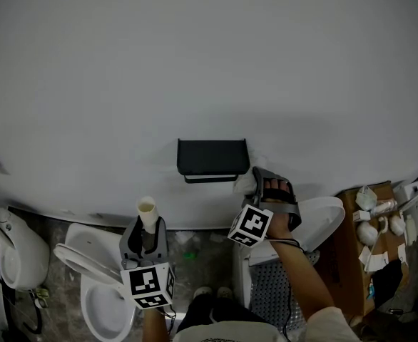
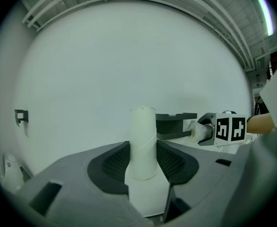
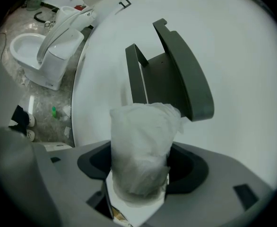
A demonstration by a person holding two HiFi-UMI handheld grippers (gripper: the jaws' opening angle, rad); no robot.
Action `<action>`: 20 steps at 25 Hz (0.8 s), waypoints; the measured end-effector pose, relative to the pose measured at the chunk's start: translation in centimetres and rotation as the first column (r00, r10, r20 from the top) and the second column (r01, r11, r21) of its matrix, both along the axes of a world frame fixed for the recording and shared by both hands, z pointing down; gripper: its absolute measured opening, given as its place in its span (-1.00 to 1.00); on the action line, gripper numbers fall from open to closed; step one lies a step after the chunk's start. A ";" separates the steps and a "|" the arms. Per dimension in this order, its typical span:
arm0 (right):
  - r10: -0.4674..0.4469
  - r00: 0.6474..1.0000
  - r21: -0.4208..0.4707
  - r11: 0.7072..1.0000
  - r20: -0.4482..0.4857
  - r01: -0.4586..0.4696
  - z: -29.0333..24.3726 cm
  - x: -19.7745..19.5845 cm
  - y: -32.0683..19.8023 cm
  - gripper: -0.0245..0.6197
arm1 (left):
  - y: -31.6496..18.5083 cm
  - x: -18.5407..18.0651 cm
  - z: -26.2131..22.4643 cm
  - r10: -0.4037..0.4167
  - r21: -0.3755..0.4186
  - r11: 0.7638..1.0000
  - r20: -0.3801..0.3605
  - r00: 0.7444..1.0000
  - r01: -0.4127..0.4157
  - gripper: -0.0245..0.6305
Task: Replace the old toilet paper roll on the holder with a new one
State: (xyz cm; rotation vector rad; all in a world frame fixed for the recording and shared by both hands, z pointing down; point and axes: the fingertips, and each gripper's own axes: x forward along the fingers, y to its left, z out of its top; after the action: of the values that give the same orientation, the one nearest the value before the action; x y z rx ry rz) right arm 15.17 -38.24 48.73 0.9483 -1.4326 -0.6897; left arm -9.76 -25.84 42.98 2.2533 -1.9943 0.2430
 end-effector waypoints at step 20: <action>-0.030 0.999 0.061 0.998 -0.043 0.033 -0.1 -2.7 0.2 0.04 | 0.9 -1.1 0.2 -0.024 0.002 1.000 0.005 1.000 0.024 -0.39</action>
State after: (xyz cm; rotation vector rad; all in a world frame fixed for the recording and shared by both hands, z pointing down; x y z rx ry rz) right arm 12.50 -38.05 48.62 0.9550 -1.3986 -0.7770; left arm -10.89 -24.92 43.14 2.2309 -2.0239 0.2443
